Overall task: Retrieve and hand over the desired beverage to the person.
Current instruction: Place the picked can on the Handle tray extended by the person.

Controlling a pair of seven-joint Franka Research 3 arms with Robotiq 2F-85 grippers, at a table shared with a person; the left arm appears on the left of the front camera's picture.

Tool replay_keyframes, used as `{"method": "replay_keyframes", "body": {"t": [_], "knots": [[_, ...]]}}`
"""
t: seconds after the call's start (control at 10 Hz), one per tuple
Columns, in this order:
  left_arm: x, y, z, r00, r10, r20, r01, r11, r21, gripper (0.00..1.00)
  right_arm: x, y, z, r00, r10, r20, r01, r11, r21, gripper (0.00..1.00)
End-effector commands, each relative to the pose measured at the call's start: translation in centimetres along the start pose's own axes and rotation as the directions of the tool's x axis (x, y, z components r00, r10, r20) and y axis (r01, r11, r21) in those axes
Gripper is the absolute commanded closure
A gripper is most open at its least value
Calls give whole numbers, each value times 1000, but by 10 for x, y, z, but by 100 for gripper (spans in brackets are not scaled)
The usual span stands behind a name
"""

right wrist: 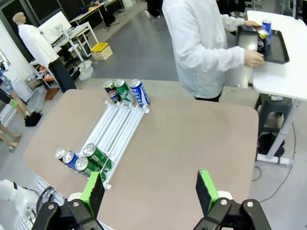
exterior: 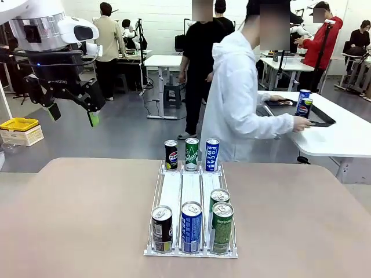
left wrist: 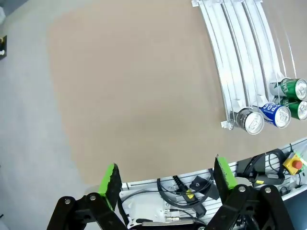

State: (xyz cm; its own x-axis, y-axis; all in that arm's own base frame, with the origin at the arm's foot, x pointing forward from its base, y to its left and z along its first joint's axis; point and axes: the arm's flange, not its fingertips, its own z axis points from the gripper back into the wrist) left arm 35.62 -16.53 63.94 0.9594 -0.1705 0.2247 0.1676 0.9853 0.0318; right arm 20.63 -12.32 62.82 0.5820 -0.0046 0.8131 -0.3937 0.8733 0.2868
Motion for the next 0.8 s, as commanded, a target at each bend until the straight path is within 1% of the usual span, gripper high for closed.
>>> {"method": "replay_keyframes", "body": {"t": [0.0, 0.4, 0.5, 0.6, 0.7], "knots": [[0, 4, 3, 1000, -12, -8, 12, 1000, 4, 0, -1, 0, -2, 1000, -1, 0, 1, 1000, 3, 0], [0, 1, 0, 1000, 1, 0, -1, 1000, 4, 0, -1, 0, -2, 1000, -1, 0, 1, 1000, 3, 0], [-12, 33, 15, 979, -190, 71, 190, 982, 19, 0, -1, 0, -2, 1000, -1, 0, 1, 1000, 3, 0], [-27, 66, 29, 908, -415, 54, 418, 904, -88, 0, -1, 0, -2, 1000, -1, 0, 1, 1000, 3, 0], [-37, 105, 40, 818, -566, 104, 576, 804, -151, 0, -1, 0, -2, 1000, -1, 0, 1, 1000, 3, 0]]}}
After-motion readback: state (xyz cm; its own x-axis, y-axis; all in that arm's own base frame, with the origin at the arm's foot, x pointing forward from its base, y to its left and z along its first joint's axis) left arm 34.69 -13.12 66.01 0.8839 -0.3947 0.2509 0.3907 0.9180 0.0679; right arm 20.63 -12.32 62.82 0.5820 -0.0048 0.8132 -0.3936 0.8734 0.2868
